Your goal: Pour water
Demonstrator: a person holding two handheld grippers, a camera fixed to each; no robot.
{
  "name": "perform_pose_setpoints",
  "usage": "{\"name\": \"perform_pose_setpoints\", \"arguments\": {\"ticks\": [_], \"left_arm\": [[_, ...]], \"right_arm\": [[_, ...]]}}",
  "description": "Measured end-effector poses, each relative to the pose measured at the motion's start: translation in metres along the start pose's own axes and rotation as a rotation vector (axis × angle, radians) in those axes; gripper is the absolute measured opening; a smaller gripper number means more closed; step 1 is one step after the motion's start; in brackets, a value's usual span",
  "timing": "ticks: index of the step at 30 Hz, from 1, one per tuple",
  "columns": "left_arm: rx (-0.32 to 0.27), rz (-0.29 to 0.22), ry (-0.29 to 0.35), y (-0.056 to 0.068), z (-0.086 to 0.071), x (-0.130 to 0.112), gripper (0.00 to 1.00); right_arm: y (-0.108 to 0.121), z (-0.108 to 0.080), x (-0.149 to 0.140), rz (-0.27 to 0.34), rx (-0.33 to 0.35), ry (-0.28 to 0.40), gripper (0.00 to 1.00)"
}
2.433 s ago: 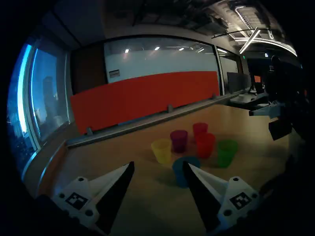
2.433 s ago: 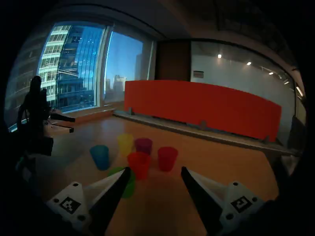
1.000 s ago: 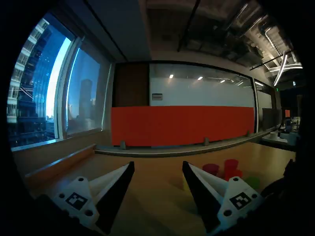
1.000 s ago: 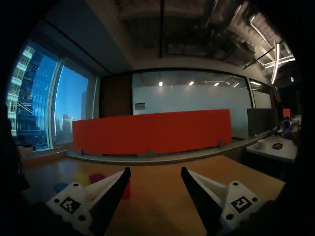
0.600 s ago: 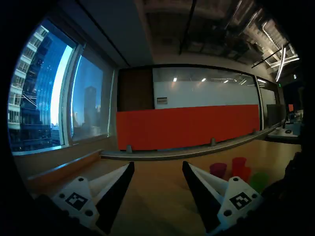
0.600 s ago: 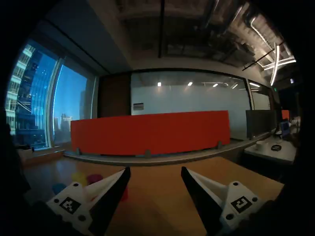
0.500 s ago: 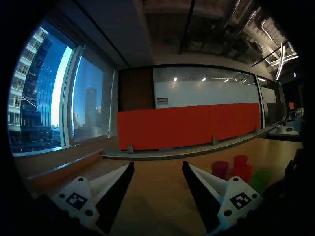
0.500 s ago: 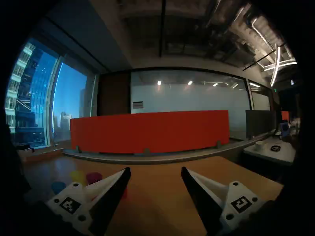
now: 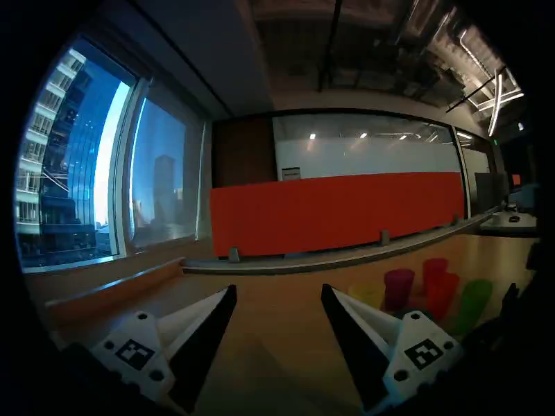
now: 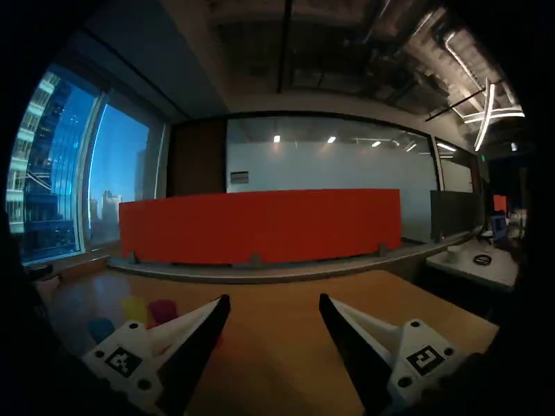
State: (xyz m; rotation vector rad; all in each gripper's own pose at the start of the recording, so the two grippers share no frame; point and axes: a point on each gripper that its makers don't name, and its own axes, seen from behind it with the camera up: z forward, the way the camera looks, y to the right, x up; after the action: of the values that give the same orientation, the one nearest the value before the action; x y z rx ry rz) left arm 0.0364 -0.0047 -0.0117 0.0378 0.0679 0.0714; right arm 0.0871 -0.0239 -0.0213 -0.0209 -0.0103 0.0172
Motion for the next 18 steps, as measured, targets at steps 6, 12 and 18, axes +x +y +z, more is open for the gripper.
{"name": "perform_pose_setpoints", "arguments": {"ticks": [6, 12, 18], "left_arm": [[-0.016, -0.023, -0.008, 0.003, 0.003, -0.011, 0.9], [-0.002, -0.03, -0.025, -0.002, 0.006, -0.021, 0.9], [-0.007, -0.048, -0.042, -0.001, 0.007, -0.028, 0.9]], "right_arm": [[-0.003, 0.001, 0.001, -0.007, -0.006, 0.0, 0.99], [-0.005, 0.002, -0.001, -0.011, 0.001, -0.011, 0.99], [-0.005, 0.004, -0.001, -0.017, -0.002, -0.012, 0.99]]}}
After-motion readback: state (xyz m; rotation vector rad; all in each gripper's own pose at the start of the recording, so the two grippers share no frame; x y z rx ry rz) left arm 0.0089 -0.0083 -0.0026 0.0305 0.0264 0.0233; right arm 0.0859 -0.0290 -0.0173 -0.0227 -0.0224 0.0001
